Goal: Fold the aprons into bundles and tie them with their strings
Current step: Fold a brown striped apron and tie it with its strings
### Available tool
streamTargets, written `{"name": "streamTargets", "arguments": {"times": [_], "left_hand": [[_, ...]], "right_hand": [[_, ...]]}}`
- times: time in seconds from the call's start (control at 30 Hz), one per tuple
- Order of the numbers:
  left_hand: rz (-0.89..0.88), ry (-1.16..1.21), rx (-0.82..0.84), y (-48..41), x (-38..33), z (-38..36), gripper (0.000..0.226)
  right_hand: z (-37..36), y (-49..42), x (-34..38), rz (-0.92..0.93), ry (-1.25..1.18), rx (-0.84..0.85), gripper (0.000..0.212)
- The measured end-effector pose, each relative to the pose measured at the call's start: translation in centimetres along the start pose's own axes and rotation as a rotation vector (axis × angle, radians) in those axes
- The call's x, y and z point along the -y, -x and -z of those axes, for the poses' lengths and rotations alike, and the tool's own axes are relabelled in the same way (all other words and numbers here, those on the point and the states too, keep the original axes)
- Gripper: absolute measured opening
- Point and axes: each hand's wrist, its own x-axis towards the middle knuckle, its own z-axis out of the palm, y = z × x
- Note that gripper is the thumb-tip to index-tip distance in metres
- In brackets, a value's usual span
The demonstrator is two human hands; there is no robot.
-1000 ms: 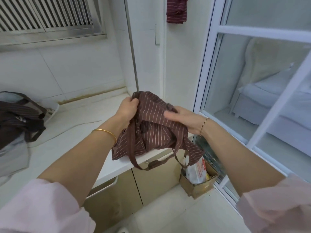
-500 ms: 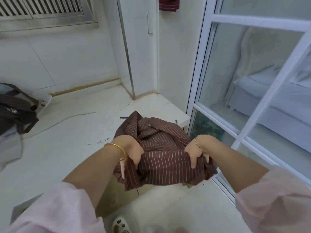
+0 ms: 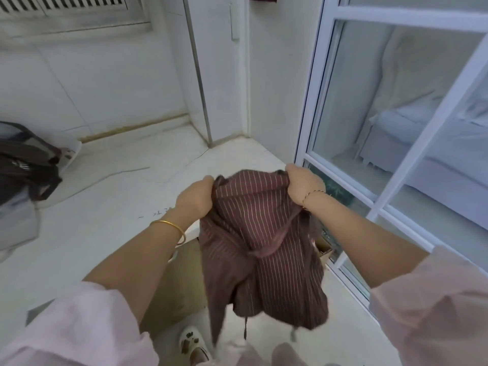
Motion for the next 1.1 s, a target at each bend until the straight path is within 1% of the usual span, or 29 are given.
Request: {"name": "streamTargets", "arguments": {"times": [0.07, 0.1, 0.13, 0.17, 0.2, 0.23, 0.27, 0.3, 0.33, 0.37, 0.4, 0.43, 0.47, 0.5, 0.53, 0.57, 0.6, 0.67, 0.73, 0.8, 0.87, 0.9, 0.93, 0.97, 1.0, 1.03, 1.07, 1.1], "left_hand": [[0.041, 0.195, -0.289, 0.4, 0.0, 0.5, 0.013], [0.028, 0.315, -0.432, 0.5, -0.2, 0.7, 0.013], [0.024, 0.409, -0.466, 0.7, -0.2, 1.0, 0.013], [-0.005, 0.409, -0.342, 0.7, 0.0, 1.1, 0.015], [-0.029, 0.310, -0.058, 0.9, 0.4, 1.0, 0.018], [-0.016, 0.177, 0.350, 1.3, 0.9, 0.7, 0.021], [0.064, 0.069, 0.727, 1.7, 1.4, 0.2, 0.022], [0.123, -0.010, 0.927, 1.9, 2.0, -0.5, 0.023], [0.121, -0.069, 0.899, 2.0, 2.4, -1.0, 0.024], [0.070, -0.113, 0.715, 1.8, 2.7, -1.4, 0.024], [0.063, -0.119, 0.445, 1.4, 2.7, -1.4, 0.023], [0.094, -0.087, 0.202, 1.1, 2.6, -1.0, 0.021], [0.126, -0.045, 0.006, 0.8, 2.4, -0.5, 0.018], [0.124, -0.036, -0.141, 0.6, 2.3, 0.2, 0.018], [0.123, -0.048, -0.218, 0.3, 2.3, 0.7, 0.019], [0.133, -0.055, -0.233, 0.0, 2.4, 1.0, 0.019], [0.157, -0.028, -0.207, -0.2, 2.5, 1.1, 0.019], [0.229, 0.101, -0.077, -0.6, 2.7, 0.9, 0.020], [0.266, 0.232, 0.085, -0.8, 2.9, 0.9, 0.023], [0.282, 0.409, 0.264, -0.7, 3.2, 1.4, 0.022], [0.319, 0.635, 0.457, -0.5, 3.6, 2.2, 0.018], [0.323, 0.744, 0.511, -0.5, 3.7, 2.7, 0.017], [0.316, 0.844, 0.508, -0.8, 3.7, 3.0, 0.015], [0.295, 0.902, 0.420, -1.4, 3.8, 3.1, 0.016], [0.252, 0.872, 0.243, -1.8, 3.6, 3.1, 0.019], [0.188, 0.766, 0.021, -1.9, 3.5, 2.7, 0.019], [0.123, 0.613, -0.131, -1.9, 3.7, 2.1, 0.018], [0.066, 0.434, -0.120, -1.7, 4.1, 1.2, 0.018]], "right_hand": [[0.6, 0.2, 0.5, 0.029, -0.101, -0.280, 0.023], [0.5, 0.1, 0.6, 0.037, -0.161, -0.400, 0.026], [0.1, 0.2, 0.7, 0.035, -0.198, -0.453, 0.028], [-0.6, 0.3, 0.6, 0.061, -0.149, -0.375, 0.029], [-1.3, 0.4, 0.3, 0.112, 0.005, -0.121, 0.024], [-2.1, 0.8, 0.3, 0.139, 0.163, 0.289, 0.019], [-2.8, 1.2, 0.3, 0.092, 0.253, 0.710, 0.019], [-3.6, 1.4, 0.1, 0.030, 0.283, 0.952, 0.027], [-3.9, 1.5, 0.2, 0.018, 0.282, 0.970, 0.033], [-4.2, 1.3, 0.1, 0.043, 0.252, 0.811, 0.032], [-3.8, 0.9, 0.3, 0.032, 0.188, 0.567, 0.028], [-3.5, 0.3, 0.6, -0.020, 0.086, 0.339, 0.028], [-3.1, -0.2, 0.8, -0.042, -0.009, 0.157, 0.028], [-2.8, -0.6, 1.0, -0.032, -0.110, 0.030, 0.026], [-2.6, -1.1, 1.1, -0.009, -0.216, -0.042, 0.023], [-2.5, -1.5, 1.2, 0.000, -0.331, -0.060, 0.022], [-2.5, -1.6, 1.3, -0.009, -0.447, -0.039, 0.023], [-3.1, -1.6, 1.4, -0.064, -0.632, 0.067, 0.025], [-3.3, -1.4, 1.3, -0.115, -0.721, 0.139, 0.025], [-3.2, -1.5, 0.9, -0.116, -0.675, 0.231, 0.026], [-2.9, -1.8, 0.6, -0.091, -0.524, 0.339, 0.029], [-2.7, -2.2, 0.6, -0.059, -0.426, 0.317, 0.030], [-2.4, -2.4, 0.7, -0.030, -0.347, 0.226, 0.031], [-2.1, -2.6, 0.9, 0.004, -0.287, 0.094, 0.033], [-2.2, -2.6, 1.1, 0.023, -0.274, -0.069, 0.036], [-2.2, -2.3, 1.4, 0.039, -0.290, -0.234, 0.036], [-2.9, -2.0, 1.5, 0.067, -0.253, -0.326, 0.033], [-3.5, -1.6, 1.6, 0.113, -0.140, -0.250, 0.029]]}}
